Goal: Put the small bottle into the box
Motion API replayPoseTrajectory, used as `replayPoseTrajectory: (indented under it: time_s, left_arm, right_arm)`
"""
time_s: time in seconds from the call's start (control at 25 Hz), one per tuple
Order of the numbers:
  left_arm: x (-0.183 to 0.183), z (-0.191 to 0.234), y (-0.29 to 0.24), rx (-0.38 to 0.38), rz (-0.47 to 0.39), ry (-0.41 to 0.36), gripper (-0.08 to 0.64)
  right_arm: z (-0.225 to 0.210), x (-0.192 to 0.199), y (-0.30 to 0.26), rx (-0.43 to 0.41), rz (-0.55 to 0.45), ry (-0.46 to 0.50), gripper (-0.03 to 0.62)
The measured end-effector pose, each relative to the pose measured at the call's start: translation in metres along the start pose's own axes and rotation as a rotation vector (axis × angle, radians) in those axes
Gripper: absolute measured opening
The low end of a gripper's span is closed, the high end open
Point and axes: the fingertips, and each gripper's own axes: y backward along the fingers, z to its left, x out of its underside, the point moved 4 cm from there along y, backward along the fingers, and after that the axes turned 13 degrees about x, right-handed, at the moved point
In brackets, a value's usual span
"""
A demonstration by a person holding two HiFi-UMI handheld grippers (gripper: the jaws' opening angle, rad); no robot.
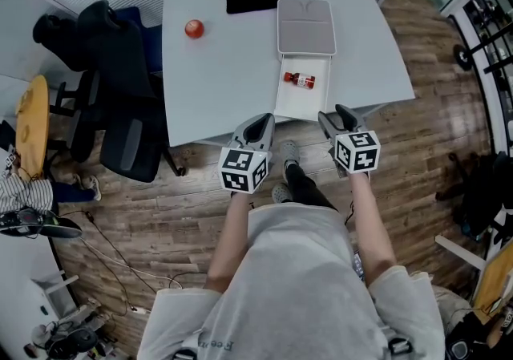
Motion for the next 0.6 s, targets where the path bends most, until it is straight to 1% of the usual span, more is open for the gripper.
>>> replayPoseTrajectory:
  time_s: [0.08, 0.24, 0.4, 0.6]
  left_arm:
    - [0.006, -0.004, 0.005, 0.000, 0.001, 0.005, 0.028]
    - [0.017, -0.014, 0.016, -0.004, -0.014, 0.021, 0.028]
    - [0.028, -0.020, 0.024, -0.012, -0.021, 0.031, 0.028]
    - [0.032, -0.027, 0.036, -0.013, -0.033, 0.037, 0.028]
  right_arm:
    - [0.005, 0.005, 0.009, 0.006, -0.008, 0.007, 0.227]
    - [0.015, 0.011, 0.031, 0.029, -0.028, 0.069, 0.227]
    - [0.020, 0.015, 0.048, 0.047, -0.056, 0.044, 0.214]
    - [0.023, 0.027, 0.065, 0.071, -0.060, 0.015, 0.204]
